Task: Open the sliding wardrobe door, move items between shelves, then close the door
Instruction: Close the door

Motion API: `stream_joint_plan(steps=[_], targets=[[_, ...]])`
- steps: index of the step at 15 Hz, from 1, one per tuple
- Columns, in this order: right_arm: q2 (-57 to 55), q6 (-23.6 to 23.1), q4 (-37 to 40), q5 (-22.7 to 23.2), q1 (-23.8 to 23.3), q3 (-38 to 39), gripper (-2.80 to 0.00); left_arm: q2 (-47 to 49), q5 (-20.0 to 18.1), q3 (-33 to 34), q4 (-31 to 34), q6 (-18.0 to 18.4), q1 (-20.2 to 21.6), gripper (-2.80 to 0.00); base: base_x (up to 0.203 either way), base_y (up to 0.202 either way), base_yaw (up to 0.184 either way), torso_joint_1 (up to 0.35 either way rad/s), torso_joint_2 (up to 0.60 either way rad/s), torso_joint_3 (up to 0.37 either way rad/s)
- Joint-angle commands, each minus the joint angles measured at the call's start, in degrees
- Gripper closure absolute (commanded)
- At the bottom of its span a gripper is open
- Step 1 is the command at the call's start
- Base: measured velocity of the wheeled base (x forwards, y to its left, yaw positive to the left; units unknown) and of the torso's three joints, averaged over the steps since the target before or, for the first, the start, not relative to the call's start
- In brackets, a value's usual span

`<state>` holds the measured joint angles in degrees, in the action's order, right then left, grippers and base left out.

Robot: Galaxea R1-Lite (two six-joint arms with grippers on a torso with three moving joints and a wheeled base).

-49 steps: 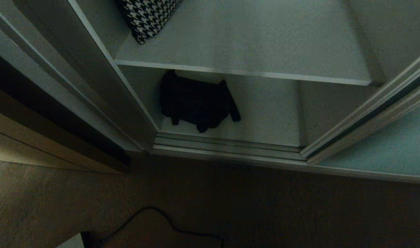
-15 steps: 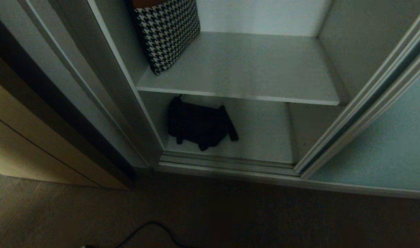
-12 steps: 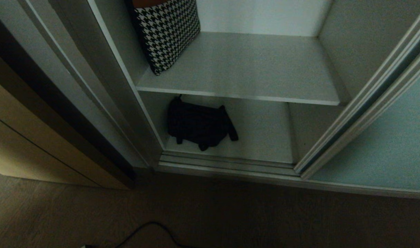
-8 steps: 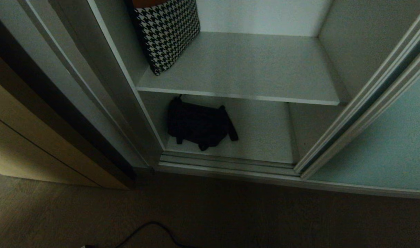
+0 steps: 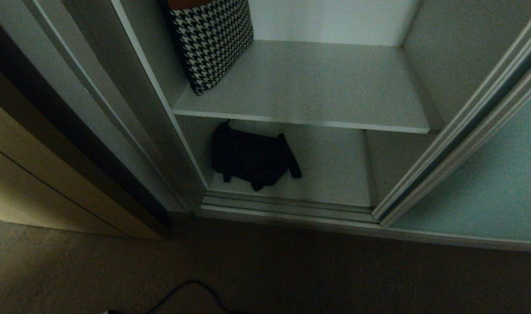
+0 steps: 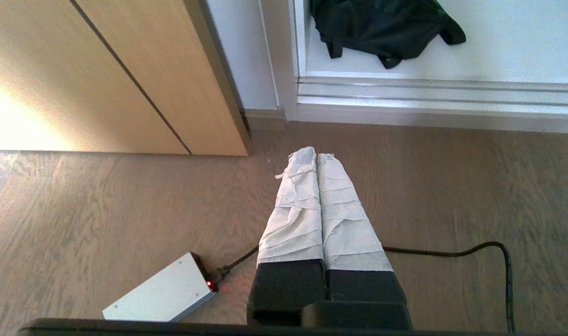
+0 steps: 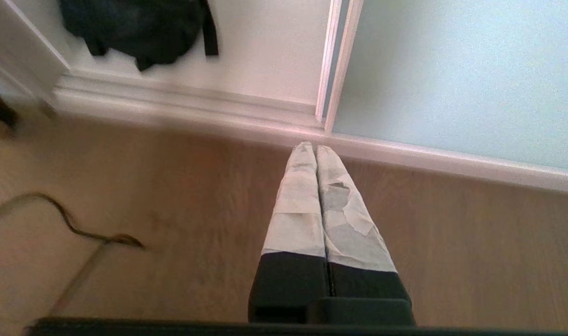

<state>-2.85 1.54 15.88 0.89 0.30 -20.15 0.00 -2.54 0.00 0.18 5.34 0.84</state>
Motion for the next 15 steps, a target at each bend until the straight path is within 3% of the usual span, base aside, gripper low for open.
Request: stream_joint_plan(steps=[1,5,9,15], targets=[[-4.8,0.7,4.0,0.2,0.1,-9.6,0.0,0.1,0.0,0.0,0.0,0.0,0.0,0.0,0.0,0.0,0.0,0.0,0.0,0.0],[-20.6,6.3,7.7,0.7,1.4,-27.3,0.0,0.1,0.0,0.0,0.0,0.0,0.0,0.0,0.0,0.0,0.0,0.0,0.0,0.0],[-33.3,15.1,8.1,0.8,8.3,-42.0,0.0,0.1,0.0,0.0,0.0,0.0,0.0,0.0,0.0,0.0,0.0,0.0,0.0,0.0],[-43.2,20.2,6.1,0.6,10.0,-50.5,0.0,0.1,0.0,0.0,0.0,0.0,0.0,0.0,0.0,0.0,0.0,0.0,0.0,0.0]])
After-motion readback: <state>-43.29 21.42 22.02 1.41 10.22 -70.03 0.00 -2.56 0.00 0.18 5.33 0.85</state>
